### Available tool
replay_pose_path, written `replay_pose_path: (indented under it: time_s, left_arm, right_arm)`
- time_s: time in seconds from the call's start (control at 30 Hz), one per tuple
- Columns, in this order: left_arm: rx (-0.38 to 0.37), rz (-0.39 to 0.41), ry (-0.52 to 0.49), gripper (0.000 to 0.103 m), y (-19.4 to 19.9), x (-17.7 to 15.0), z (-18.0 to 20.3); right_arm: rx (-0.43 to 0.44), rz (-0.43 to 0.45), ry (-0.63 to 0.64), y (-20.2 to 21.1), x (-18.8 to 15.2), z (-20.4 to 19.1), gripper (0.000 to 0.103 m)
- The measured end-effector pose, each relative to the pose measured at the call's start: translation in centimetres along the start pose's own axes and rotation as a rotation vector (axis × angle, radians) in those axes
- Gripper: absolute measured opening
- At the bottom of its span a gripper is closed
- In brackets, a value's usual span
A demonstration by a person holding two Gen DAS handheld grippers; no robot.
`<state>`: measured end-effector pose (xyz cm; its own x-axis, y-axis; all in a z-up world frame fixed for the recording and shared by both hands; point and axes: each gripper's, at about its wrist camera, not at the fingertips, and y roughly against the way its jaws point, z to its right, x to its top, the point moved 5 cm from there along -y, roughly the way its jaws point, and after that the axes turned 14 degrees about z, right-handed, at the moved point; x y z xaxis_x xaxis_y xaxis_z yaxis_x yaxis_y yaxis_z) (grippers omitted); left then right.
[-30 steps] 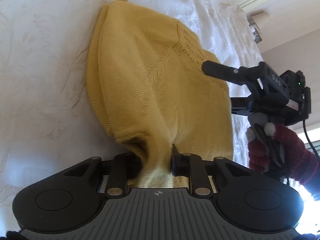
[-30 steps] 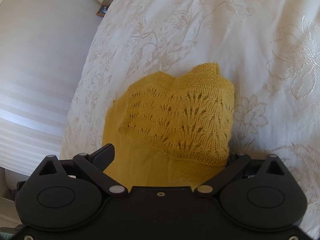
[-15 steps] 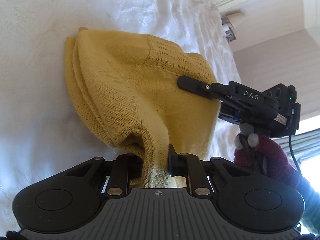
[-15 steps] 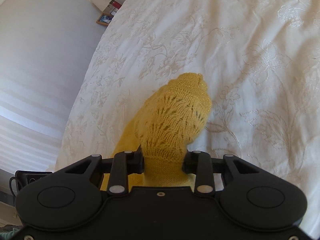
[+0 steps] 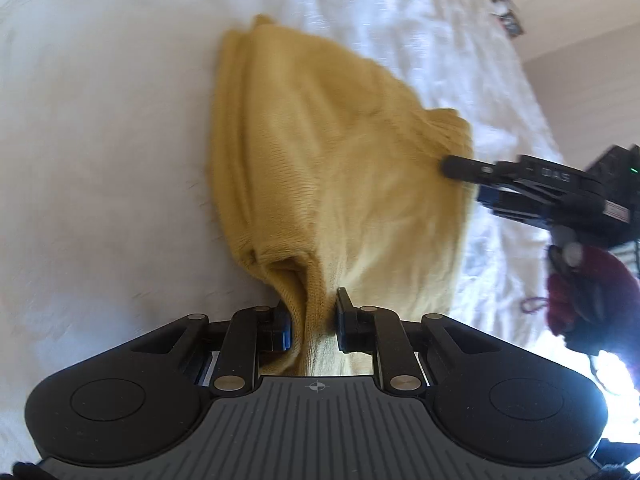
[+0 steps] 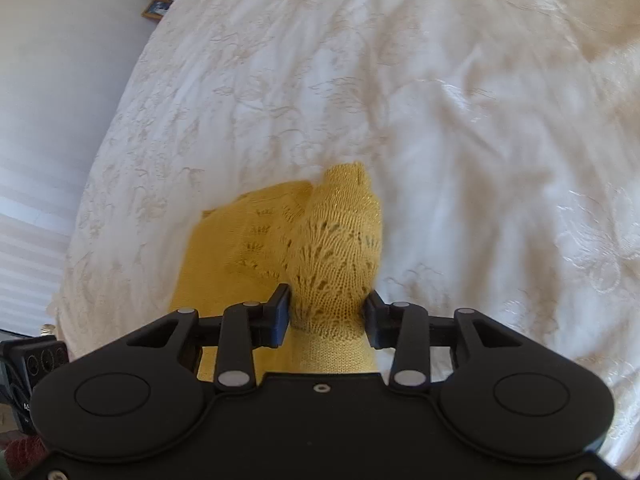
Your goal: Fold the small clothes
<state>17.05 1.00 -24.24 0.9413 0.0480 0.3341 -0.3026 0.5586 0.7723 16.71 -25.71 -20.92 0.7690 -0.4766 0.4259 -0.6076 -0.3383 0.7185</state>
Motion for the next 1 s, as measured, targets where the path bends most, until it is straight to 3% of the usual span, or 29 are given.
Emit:
replay_pose_path:
  time_s: [0.13, 0.33, 0.5, 0.6, 0.67, 0.77, 1.0]
  left_arm:
    - [0.08, 0.049, 0.095, 0.024, 0.6, -0.7, -2.6]
    - [0.149, 0.081, -0.018, 0.029, 2.3, -0.3, -1.7]
    - [0.199, 0.178, -0.118, 0.031, 5.6, 0.2, -0.6]
    - [0.199, 0.242, -0.197, 0.045, 6.8, 1.4, 1.4]
    - [0.168, 0.267, -0.252, 0.07, 6.7, 2.3, 2.9]
    - [0.139, 0.283, -0.319, 0.076, 5.2, 3.5, 4.8]
    - [0.193, 0.242, -0.414, 0.083, -0.7, 5.6, 6.2]
  right_arm:
    - [-0.044, 0.055, -0.054, 0.9, -0.1, 2.2, 0.068]
    - [-0.033, 0.1, -0.012, 2.3, 0.1, 2.3, 0.069]
    - [-0.007, 0.13, 0.032, 3.0, 0.0, 1.7, 0.076]
    - [-0.003, 0.127, 0.049, 2.6, 0.0, 1.3, 0.077]
    - [0.0, 0.13, 0.057, 2.4, -0.1, 1.1, 0.083]
    - [0.006, 0.132, 0.06, 1.9, -0.1, 0.9, 0.088]
    - [-0.016, 0.111, 0.143, 0.2, -0.1, -0.2, 0.1]
